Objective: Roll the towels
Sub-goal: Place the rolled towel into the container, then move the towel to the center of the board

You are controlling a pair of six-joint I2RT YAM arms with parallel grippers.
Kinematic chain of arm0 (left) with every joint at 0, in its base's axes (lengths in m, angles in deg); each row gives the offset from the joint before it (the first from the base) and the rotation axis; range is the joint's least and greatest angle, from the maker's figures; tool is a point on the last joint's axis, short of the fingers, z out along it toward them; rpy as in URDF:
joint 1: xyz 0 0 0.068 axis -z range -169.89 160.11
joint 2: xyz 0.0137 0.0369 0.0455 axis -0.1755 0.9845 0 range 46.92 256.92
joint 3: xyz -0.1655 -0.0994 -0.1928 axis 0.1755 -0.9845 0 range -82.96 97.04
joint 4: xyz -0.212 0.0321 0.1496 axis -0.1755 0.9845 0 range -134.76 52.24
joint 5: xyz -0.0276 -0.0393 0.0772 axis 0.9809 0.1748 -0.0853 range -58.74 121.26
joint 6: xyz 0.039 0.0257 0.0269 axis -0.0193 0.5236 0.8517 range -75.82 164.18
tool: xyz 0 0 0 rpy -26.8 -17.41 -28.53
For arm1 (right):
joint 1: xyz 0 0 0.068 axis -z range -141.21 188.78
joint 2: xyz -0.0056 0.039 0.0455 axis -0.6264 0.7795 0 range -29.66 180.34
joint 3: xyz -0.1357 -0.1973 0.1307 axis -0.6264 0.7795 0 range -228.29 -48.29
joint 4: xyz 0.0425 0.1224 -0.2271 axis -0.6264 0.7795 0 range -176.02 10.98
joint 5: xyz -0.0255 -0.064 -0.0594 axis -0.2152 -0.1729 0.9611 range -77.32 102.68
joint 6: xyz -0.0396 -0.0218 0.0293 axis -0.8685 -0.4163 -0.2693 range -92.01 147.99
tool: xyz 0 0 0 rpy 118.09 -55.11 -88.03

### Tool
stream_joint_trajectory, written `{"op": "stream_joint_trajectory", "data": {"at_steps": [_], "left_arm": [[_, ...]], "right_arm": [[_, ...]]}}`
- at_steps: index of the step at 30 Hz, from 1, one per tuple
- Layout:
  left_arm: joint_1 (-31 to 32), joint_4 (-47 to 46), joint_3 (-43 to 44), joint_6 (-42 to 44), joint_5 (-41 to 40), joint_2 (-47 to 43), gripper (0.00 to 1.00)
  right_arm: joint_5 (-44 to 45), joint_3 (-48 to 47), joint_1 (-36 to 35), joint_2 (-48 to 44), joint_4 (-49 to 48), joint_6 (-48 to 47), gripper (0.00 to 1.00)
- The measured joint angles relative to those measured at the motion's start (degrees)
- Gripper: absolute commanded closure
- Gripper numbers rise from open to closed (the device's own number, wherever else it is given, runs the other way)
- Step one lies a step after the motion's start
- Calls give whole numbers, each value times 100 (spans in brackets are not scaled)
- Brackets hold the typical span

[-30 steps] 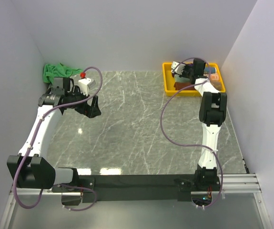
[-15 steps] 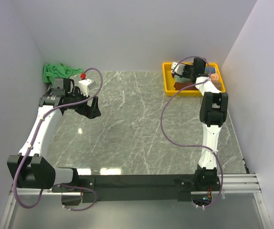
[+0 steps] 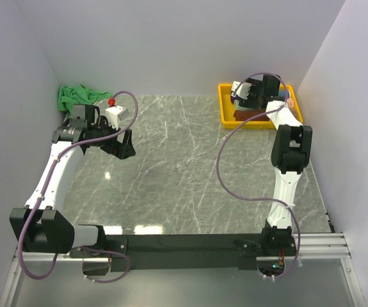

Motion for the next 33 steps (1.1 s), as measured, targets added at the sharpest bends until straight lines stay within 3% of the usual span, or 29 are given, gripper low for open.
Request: {"op": "stream_joint_trajectory", "data": {"at_steps": [9,17,25,33], "left_arm": [[-83,-22,0,-94,46,0,1],[-1084,-417,435,-717,-144,415,1],[-1864,-938,2251,-837,-962,2514,0],[-2243,-686,4968,-719,-1272,5375,10]], "right_arm": [[-28,850,-22,-881,229,55,5],[-26,1578,-396,-2293,393,1176,4],[407,1161,-1526,-3123,1504,3348,3],[376,1381,-1692,-3574,3014,4597,1]]}}
